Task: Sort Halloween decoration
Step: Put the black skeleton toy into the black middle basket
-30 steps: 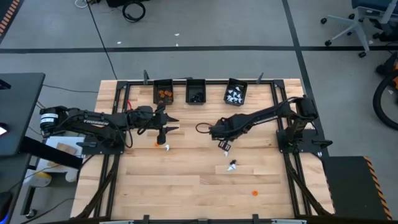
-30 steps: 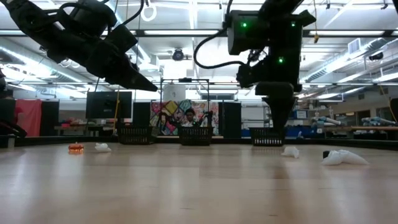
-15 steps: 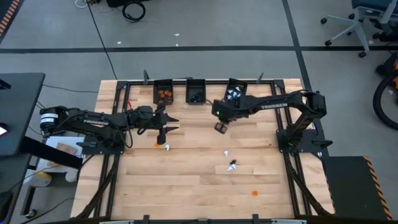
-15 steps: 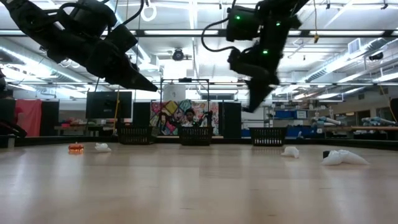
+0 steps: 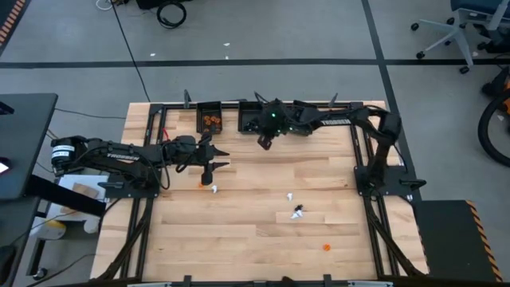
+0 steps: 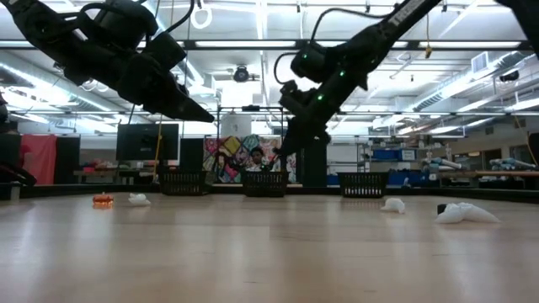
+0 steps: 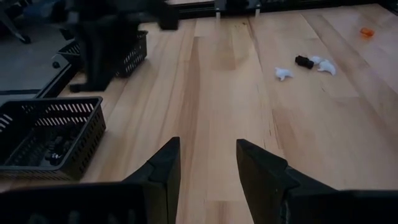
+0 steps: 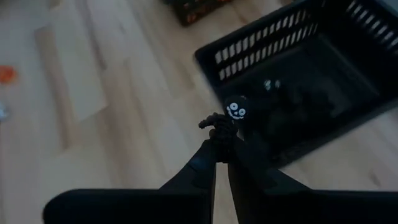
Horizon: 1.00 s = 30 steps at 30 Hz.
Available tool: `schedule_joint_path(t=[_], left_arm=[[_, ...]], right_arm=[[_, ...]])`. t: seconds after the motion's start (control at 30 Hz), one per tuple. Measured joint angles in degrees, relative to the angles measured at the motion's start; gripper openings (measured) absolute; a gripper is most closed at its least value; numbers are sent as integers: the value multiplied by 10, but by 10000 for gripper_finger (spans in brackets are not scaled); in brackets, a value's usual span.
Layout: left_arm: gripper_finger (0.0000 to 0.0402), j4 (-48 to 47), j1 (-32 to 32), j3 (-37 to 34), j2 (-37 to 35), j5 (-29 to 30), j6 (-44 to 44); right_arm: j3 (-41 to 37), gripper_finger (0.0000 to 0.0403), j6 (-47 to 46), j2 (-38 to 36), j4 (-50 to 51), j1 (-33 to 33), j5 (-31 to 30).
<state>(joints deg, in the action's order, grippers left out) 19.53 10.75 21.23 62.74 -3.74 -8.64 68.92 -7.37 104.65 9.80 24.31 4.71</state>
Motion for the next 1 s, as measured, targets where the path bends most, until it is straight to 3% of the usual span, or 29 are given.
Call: schedule_joint_path(t=[0.3,0.5,1.0], left_arm=[[135,-2,0,0,0,0,3],[135,-19,0,0,0,0,5],[135,-23,0,0,0,0,6]], right_arm=[[153,40,27,111,55,19,10],[232,40,34,162,125,29,-16],[242,40,41,171,160,55,-17]])
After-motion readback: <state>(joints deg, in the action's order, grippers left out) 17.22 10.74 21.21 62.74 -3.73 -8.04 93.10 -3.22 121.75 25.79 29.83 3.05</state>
